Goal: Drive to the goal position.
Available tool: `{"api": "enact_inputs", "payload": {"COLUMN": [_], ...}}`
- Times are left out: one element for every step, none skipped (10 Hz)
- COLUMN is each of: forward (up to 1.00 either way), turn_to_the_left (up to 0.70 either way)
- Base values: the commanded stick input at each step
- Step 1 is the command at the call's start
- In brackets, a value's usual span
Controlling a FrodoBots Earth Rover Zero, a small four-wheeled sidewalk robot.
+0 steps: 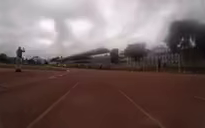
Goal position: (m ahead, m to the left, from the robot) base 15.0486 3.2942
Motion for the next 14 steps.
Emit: {"api": "enact_inputs", "payload": {"forward": [0.70,0.70,0.70,0.70,0.70,0.70,0.70,0.70,0.70,0.70,0.70,0.70,0.70,0.70], "turn_to_the_left": [0.00,0.00,0.00,0.00,0.00,0.00,0.00,0.00,0.00,0.00,0.00,0.00,0.00,0.00]}}
